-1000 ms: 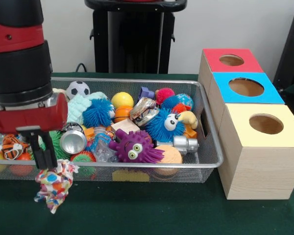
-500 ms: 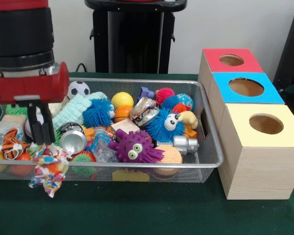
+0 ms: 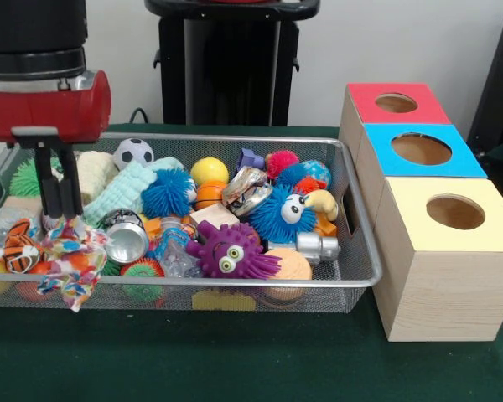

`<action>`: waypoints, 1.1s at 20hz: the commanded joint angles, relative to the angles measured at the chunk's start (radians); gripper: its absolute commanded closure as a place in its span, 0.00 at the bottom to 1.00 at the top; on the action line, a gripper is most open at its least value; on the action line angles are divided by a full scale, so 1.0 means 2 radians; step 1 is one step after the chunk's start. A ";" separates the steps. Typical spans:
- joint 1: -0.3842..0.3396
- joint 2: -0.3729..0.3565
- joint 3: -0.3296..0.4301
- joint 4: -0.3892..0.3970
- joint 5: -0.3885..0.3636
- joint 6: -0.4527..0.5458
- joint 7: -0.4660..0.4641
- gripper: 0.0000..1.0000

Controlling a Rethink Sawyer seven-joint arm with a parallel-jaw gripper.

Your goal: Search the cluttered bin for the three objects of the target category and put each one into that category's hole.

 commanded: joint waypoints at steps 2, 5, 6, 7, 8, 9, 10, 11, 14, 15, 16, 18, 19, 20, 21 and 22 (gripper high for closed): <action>0.011 -0.022 -0.031 0.082 0.024 0.036 0.114 1.00; 0.016 -0.029 -0.041 0.098 0.032 0.026 0.122 1.00; 0.017 -0.030 -0.044 0.100 0.034 0.026 0.122 1.00; 0.018 -0.030 -0.045 0.103 0.037 0.023 0.123 1.00; 0.019 -0.033 -0.048 0.110 0.040 0.019 0.123 1.00; 0.020 -0.033 -0.049 0.112 0.043 0.018 0.124 1.00; 0.021 -0.035 -0.051 0.117 0.045 0.015 0.125 1.00; 0.023 -0.036 -0.054 0.119 0.048 0.014 0.125 1.00; 0.029 -0.037 -0.062 0.122 0.055 0.013 0.129 1.00; 0.031 -0.037 -0.065 0.124 0.057 0.012 0.131 1.00; 0.033 -0.040 -0.067 0.130 0.059 0.009 0.132 1.00; 0.037 -0.045 -0.074 0.139 0.064 0.003 0.138 1.00; 0.040 -0.047 -0.077 0.142 0.065 0.000 0.141 1.00; 0.042 -0.050 -0.081 0.149 0.067 -0.004 0.144 1.00; 0.044 -0.052 -0.083 0.151 0.069 -0.007 0.145 1.00; 0.046 -0.053 -0.085 0.154 0.072 -0.006 0.145 1.00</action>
